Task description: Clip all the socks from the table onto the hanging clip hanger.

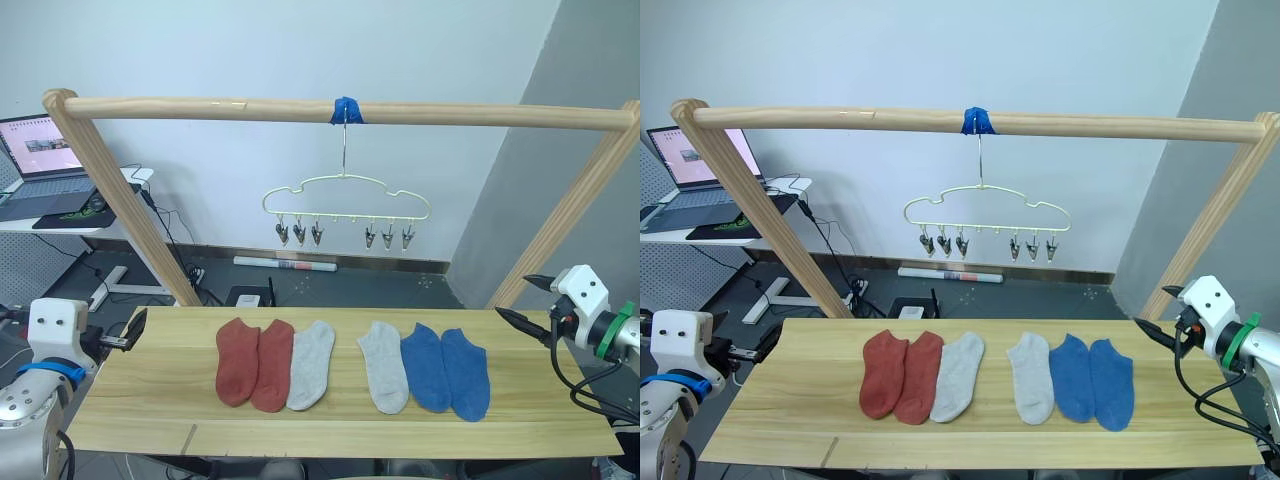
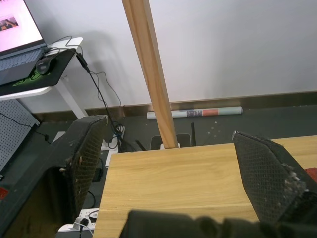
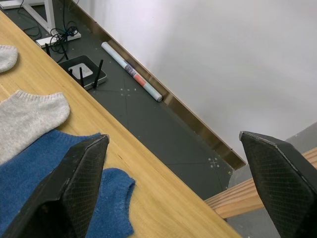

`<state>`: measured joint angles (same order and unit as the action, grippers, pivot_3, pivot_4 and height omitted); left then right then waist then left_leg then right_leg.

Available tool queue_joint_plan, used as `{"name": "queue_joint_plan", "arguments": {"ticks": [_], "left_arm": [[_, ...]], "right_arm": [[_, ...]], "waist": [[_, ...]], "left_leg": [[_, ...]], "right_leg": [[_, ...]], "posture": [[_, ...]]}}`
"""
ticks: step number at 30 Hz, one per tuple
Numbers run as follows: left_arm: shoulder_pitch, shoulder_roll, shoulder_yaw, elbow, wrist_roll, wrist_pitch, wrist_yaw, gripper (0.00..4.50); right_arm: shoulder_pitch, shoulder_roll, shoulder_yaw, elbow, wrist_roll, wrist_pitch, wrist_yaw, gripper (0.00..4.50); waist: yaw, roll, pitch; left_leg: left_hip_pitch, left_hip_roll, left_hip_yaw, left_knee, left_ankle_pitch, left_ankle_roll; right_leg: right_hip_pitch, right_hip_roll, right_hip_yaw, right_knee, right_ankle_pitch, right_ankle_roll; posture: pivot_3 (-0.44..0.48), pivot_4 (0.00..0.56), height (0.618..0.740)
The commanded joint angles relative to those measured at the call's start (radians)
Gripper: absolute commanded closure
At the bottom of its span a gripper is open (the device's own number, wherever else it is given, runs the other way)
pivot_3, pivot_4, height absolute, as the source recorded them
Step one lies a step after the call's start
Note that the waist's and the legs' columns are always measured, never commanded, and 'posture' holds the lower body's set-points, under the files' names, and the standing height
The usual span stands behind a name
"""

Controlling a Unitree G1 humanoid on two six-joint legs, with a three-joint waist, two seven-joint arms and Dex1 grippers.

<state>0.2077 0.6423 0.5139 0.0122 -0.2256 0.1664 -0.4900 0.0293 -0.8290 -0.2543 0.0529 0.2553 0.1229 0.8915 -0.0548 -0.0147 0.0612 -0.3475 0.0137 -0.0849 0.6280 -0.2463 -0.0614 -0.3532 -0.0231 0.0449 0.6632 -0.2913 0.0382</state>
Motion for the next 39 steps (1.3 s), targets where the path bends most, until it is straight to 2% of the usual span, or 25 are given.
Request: {"name": "queue_joint_plan", "arguments": {"ticks": [1,10,14,20,27,31,34,39], "left_arm": [[-0.011,0.009,0.019,-0.012,-0.002,-0.031,0.002,0.0],[-0.018,0.01,0.029,0.014,-0.003,-0.04,0.016,0.0],[-0.041,0.013,0.069,0.067,-0.032,-0.11,0.013,0.0],[-0.031,0.012,0.081,0.078,-0.091,-0.165,-0.07,0.0],[-0.052,-0.037,-0.016,-0.019,-0.074,-0.191,-0.064,0.0],[-0.091,-0.091,-0.077,-0.097,-0.057,-0.155,-0.009,0.0],[-0.144,-0.147,-0.125,-0.15,-0.057,-0.106,0.054,0.0],[-0.217,-0.205,-0.196,-0.207,-0.091,-0.011,0.078,0.0]], "right_arm": [[-0.009,-0.018,-0.035,-0.031,0.009,0.001,-0.004,0.06],[-0.008,-0.02,-0.033,-0.027,0.006,-0.001,-0.001,0.06],[-0.006,-0.02,-0.034,-0.027,0.005,-0.003,-0.001,0.06],[-0.002,-0.018,-0.037,-0.026,0.005,-0.006,-0.005,0.06],[0.014,-0.009,-0.052,-0.063,0.02,-0.002,-0.015,0.06],[0.029,-0.005,-0.063,-0.148,0.054,0.047,-0.018,0.06],[0.034,-0.006,-0.076,-0.287,0.115,0.142,-0.026,0.06],[0.026,0.015,-0.072,-0.512,0.243,0.309,-0.074,0.06]], "waist": [[0.0,0.0,0.0],[0.0,0.0,0.0],[0.0,-0.001,0.001],[-0.001,-0.002,0.001],[0.0,-0.002,0.002],[-0.002,-0.004,0.004],[-0.007,-0.004,0.014],[-0.03,-0.007,0.042]], "left_leg": [[0.0,0.0,0.0,0.0,0.0,0.0],[0.0,0.0,0.0,0.0,0.0,0.0],[0.0,0.0,0.0,0.0,0.0,0.0],[0.0,0.0,0.001,0.0,-0.001,-0.001],[0.0,0.0,0.002,0.0,-0.001,-0.001],[0.0,0.0,0.002,0.0,-0.001,-0.001],[0.0,0.001,0.001,0.0,-0.001,-0.001],[-0.001,0.001,0.001,0.0,-0.001,-0.002]], "right_leg": [[0.0,0.0,0.0,0.0,0.0,0.0],[0.0,0.0,0.0,0.0,0.0,0.0],[0.0,0.0,0.0,0.0,0.0,0.0],[-0.001,0.0,0.001,-0.001,0.0,0.0],[-0.001,0.0,0.001,-0.001,0.0,0.001],[0.0,0.0,0.001,-0.001,0.0,0.001],[0.0,0.001,0.001,0.0,0.0,0.001],[0.0,0.001,0.002,-0.001,0.0,0.002]], "posture": [[-0.053,0.0,0.74],[-0.052,0.0,0.74],[-0.056,0.0,0.74],[-0.064,0.0,0.74],[-0.089,0.0,0.74],[-0.107,0.013,0.74],[-0.148,0.046,0.74],[-0.186,0.093,0.74]]}}
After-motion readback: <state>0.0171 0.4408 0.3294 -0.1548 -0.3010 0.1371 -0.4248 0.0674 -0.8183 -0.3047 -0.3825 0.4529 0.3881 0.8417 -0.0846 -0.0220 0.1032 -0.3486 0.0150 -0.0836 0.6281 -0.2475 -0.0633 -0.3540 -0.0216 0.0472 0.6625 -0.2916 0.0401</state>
